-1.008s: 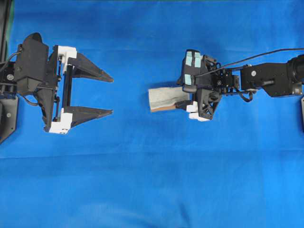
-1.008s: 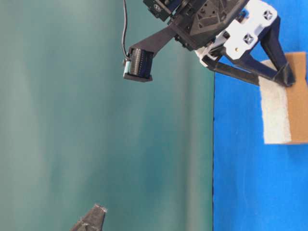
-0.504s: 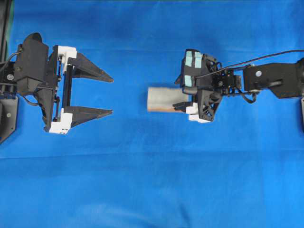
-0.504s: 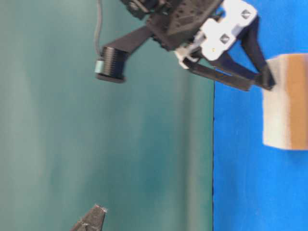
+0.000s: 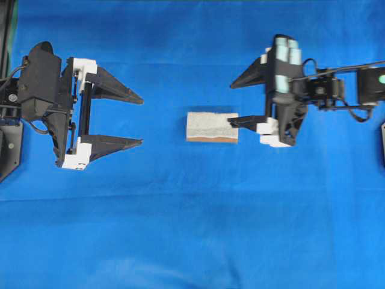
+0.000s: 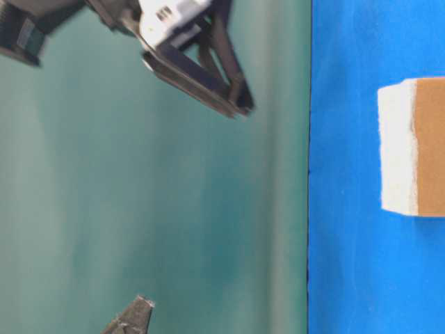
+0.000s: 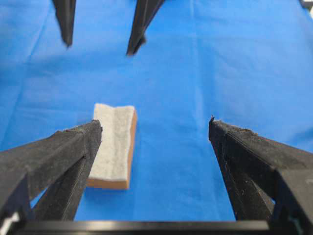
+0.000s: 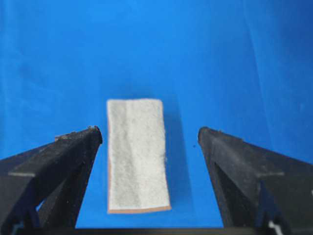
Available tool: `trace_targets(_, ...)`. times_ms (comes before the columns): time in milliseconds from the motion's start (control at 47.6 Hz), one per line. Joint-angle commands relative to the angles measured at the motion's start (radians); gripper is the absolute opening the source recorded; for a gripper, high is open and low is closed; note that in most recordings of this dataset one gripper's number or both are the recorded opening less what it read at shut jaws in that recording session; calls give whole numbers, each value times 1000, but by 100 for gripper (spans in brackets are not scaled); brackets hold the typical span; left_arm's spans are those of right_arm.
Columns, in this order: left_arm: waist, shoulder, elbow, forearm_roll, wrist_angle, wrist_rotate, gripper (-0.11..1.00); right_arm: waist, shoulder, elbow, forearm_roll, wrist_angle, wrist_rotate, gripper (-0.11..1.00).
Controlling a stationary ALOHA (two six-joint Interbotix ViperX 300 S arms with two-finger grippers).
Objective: Hand over the sponge with the left arm and wipe it with the right arm.
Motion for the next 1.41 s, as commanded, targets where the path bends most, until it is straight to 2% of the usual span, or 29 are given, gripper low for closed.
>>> trace_targets(0, -3, -2, -11, 0, -5, 0, 90, 5, -40, 2, -2, -14, 5, 74)
trace_targets(399, -3, -2, -12, 0, -9, 0, 90, 3, -44, 9, -2, -54, 9, 74)
trace_targets(567, -3, -32, -6, 0, -3, -2, 89, 8, -95, 29, 0, -46, 9, 74)
trace_targets(819, -3, -152, 35, 0, 18, 3, 89, 11, -282, 124, 0, -32, 11, 74)
trace_targets(1050, -3, -295, 75, 2, 115, 23, 89, 11, -492, 202, 0, 18, 11, 74)
trace_targets(1238, -3, -422, 153, 2, 129, 69, 89, 11, -646, 284, 0, 51, 8, 74)
trace_targets(1385, -3, -531, 230, 2, 132, 69, 89, 11, -769, 374, 9, 63, 12, 74)
